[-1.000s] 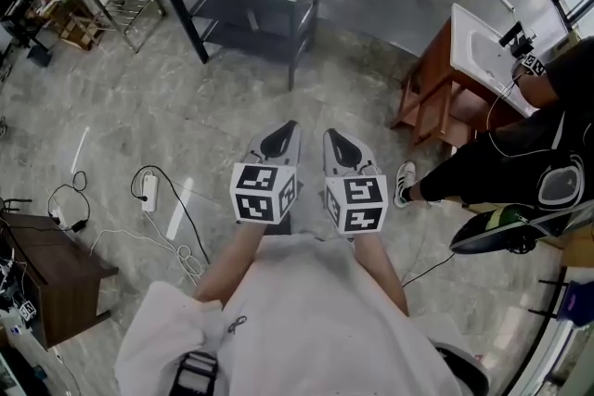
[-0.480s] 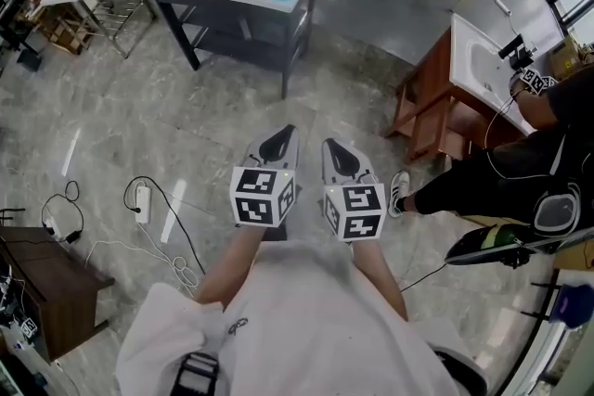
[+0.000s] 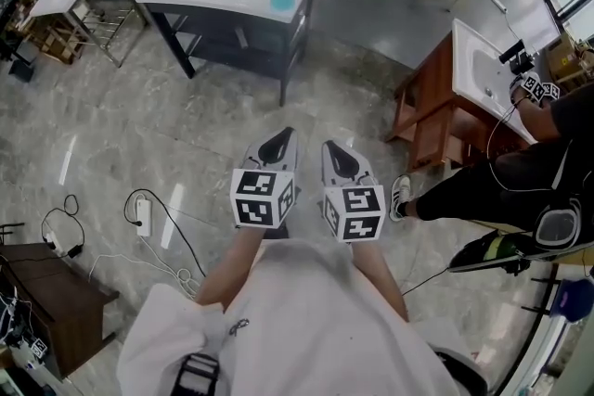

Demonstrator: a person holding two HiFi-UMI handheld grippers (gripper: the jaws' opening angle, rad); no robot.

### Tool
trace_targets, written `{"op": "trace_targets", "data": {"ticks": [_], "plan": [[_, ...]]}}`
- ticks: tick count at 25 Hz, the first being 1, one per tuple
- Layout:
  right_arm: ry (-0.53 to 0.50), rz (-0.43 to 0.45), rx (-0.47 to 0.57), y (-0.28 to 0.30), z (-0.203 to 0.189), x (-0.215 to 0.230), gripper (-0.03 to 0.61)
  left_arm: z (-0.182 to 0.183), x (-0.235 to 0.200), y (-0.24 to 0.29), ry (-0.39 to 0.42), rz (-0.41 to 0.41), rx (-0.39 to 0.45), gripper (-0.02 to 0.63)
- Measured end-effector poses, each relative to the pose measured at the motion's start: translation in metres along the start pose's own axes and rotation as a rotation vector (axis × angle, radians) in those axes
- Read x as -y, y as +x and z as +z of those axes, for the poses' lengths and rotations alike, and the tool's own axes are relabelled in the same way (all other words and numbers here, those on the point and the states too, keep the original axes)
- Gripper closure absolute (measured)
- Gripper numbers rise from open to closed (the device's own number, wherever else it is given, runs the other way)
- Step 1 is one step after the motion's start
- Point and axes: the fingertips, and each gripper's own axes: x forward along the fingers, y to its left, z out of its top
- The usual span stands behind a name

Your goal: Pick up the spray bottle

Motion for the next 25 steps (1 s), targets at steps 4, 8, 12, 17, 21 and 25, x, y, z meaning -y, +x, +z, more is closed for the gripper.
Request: {"op": "trace_targets", "data": {"ticks": [4, 8, 12, 17, 21, 25], "plan": [[0.005, -0.012, -0.002, 0.022, 0.009, -0.004, 0.551, 0.008, -0.019, 0.010, 0.011, -0.012, -0.008, 0.581], [0.004, -0.026, 0.002, 0.044, 0.022, -0.010, 0.551, 0.020, -0.040, 0.019, 0.011, -0.024, -0.008, 0.581], [0.001, -0.036, 0.004, 0.067, 0.031, -0.015, 0.551, 0.030, -0.059, 0.030, 0.015, -0.038, -0.011, 0.581], [0.005, -0.047, 0.012, 0.094, 0.045, -0.013, 0.551, 0.044, -0.075, 0.046, 0.025, -0.059, -0.010, 0.581], [-0.002, -0.029, 0.023, 0.117, 0.055, -0.017, 0.551, 0.049, -0.089, 0.055, 0.034, -0.066, -0.019, 0.581], [0.011, -0.015, 0.018, 0.137, 0.059, -0.023, 0.551, 0.051, -0.107, 0.059, 0.044, -0.058, -0.037, 0.581]]}}
